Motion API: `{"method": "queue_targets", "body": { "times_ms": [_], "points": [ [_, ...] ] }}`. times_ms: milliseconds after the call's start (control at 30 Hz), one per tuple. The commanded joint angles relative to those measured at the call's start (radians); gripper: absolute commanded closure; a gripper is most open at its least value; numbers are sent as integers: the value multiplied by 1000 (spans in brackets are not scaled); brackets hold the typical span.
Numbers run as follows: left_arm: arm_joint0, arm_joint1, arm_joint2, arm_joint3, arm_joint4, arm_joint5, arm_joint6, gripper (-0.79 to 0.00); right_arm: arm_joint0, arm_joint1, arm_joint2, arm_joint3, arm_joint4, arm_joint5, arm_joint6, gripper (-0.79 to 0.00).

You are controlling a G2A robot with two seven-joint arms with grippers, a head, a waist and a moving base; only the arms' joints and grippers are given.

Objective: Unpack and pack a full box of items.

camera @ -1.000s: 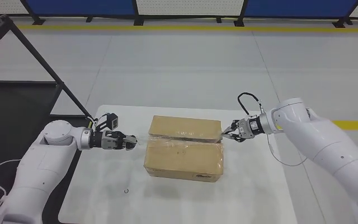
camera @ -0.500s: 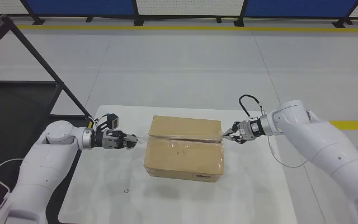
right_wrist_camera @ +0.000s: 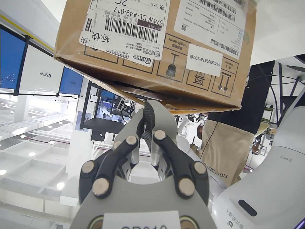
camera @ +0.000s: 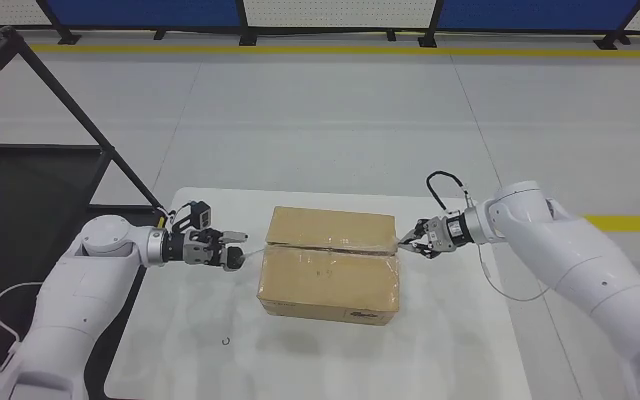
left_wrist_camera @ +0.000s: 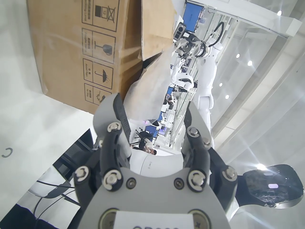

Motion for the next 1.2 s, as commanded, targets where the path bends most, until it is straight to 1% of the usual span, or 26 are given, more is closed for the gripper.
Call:
{"method": "queue_targets", "body": {
  "times_ms": [0, 67, 133, 167, 200, 233, 267, 300, 333, 367, 667, 967, 1067, 1133, 1167],
  "points": [
    [-1, 2, -7, 2, -6, -8, 0, -588, 0, 0, 0, 0, 1, 0, 0, 0],
    [-1, 7, -19, 3, -15, -21, 0, -656, 0, 0, 0, -3, 0, 0, 0, 0],
    [0, 13, -34, -3, -27, -42, 0, -696, -1, -1, 0, -6, -2, 0, 0, 0],
    [2, 17, -42, -7, -33, -49, 0, -751, -1, -1, 0, -7, -3, 0, 0, 0],
    [5, 21, -49, -13, -40, -53, 0, -785, -1, -2, 0, -8, -5, 0, 0, 0],
    [11, 28, -59, -25, -48, -56, 0, -785, -1, -3, 0, -8, -6, 0, 0, -175],
    [15, 31, -63, -31, -52, -55, 0, -785, 0, -3, 0, -8, -6, 0, 0, -308],
    [20, 37, -69, -42, -54, -53, 0, -785, 1, -3, 0, -8, -6, 0, 0, -542],
    [26, 42, -75, -55, -57, -54, 0, -785, 2, -3, 0, -8, -6, 0, 0, -739],
    [33, 48, -81, -67, -59, -53, 0, -785, 3, -3, 0, -9, -6, 0, 0, -785],
    [98, 94, -138, -197, -69, -30, 0, -785, 7, 5, 0, -22, -12, 0, 0, -785],
    [162, 119, -187, -338, -75, -20, 4, -785, 36, 23, 1, -43, -8, 0, -3, -785],
    [183, 127, -204, -382, -67, -23, 6, -785, 45, 31, 19, -53, 1, -1, -21, -785],
    [204, 133, -206, -438, -61, -30, 0, -785, 45, 38, 39, -70, -12, -39, -42, -785],
    [226, 139, -197, -492, -53, -30, 0, -785, 40, 46, 55, -83, -19, -86, -48, -785]
  ]
}}
